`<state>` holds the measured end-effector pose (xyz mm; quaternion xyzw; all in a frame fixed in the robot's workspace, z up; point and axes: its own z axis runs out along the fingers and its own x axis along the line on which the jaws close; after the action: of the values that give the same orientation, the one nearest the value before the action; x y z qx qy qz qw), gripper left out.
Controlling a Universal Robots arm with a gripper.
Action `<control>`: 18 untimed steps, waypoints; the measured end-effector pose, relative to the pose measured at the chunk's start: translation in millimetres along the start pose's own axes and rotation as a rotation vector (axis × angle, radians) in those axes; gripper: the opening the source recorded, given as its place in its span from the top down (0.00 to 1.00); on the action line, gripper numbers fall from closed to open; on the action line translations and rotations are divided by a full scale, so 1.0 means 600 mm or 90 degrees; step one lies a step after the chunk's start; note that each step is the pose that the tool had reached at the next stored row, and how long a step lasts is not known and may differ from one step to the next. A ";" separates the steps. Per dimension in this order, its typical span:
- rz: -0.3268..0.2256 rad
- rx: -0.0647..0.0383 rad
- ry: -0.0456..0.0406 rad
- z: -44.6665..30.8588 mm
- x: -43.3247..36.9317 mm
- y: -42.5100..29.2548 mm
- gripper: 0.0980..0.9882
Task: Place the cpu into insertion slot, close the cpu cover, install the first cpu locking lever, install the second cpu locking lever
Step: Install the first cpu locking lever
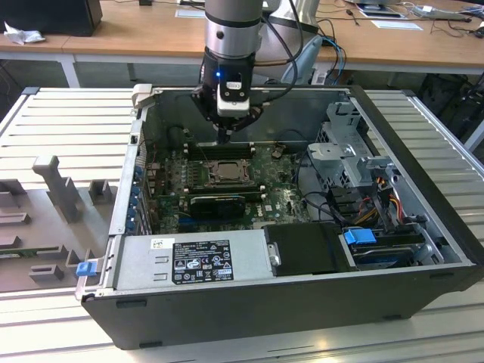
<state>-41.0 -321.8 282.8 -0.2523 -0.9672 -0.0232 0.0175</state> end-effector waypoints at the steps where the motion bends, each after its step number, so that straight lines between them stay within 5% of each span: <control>1: -0.006 0.000 -0.0003 0.000 0.000 0.000 0.99; 12: -0.094 0.001 -0.0013 0.002 0.003 -0.002 0.99; 15: -0.163 0.004 0.0013 0.005 0.003 -0.002 0.99; 18: -0.195 0.006 0.0021 0.006 0.003 -0.002 0.99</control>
<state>-43.2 -321.8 279.4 -0.1020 -0.9944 -0.0217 0.0165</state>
